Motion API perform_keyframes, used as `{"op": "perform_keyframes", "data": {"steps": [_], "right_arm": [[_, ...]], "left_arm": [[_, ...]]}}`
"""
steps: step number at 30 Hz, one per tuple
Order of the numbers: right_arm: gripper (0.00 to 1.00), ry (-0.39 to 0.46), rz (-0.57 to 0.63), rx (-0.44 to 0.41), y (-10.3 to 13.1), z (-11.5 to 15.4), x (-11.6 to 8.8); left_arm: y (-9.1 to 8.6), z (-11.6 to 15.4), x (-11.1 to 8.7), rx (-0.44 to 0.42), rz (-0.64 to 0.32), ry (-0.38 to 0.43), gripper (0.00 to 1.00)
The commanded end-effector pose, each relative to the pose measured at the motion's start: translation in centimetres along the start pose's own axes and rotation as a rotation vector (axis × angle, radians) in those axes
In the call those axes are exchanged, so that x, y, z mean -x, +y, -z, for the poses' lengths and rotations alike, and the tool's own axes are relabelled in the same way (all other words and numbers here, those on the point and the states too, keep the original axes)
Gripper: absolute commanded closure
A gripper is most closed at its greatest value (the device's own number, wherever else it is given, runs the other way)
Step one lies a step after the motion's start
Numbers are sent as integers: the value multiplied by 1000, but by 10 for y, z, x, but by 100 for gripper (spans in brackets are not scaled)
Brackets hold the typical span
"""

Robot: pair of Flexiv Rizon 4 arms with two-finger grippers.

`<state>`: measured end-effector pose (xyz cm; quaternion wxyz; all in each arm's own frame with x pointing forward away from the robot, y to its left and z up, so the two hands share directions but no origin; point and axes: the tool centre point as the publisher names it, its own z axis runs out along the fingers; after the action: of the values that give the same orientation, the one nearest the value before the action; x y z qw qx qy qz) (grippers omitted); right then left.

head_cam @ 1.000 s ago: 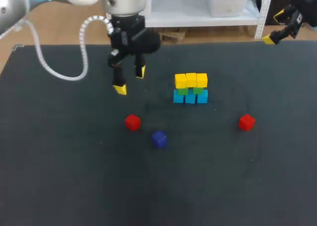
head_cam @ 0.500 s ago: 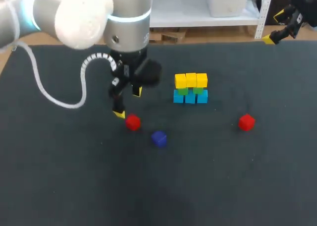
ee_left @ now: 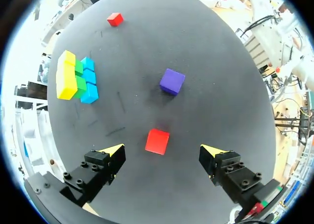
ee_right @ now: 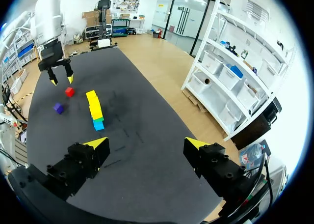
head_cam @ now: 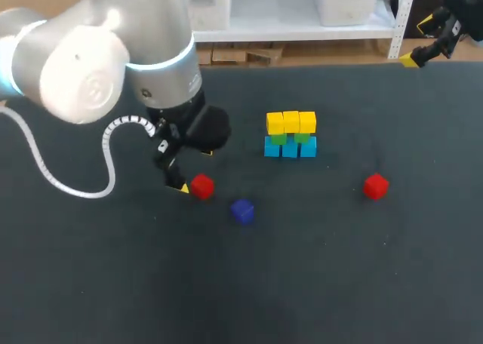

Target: Place the blue cubes, place green cubes on the blue cubes, place the yellow cubes on the green cubes, then place the red cubes on the yellow cubes, and place purple cube on the red cubes.

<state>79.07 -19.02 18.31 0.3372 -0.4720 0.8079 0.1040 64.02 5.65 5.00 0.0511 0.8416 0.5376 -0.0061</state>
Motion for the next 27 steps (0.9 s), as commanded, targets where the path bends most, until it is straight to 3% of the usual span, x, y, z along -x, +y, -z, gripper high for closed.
{"op": "perform_keyframes", "data": {"steps": [1,22,27], "right_arm": [[0,-4,1,3,-1,0,-1],[0,-4,1,3,-1,0,-1],[0,-4,1,3,-1,0,-1]], "left_arm": [[-5,1,-3,116,-1,-5,0],[-6,2,-3,115,-1,-3,0],[-3,8,7,61,-30,3,0]]}}
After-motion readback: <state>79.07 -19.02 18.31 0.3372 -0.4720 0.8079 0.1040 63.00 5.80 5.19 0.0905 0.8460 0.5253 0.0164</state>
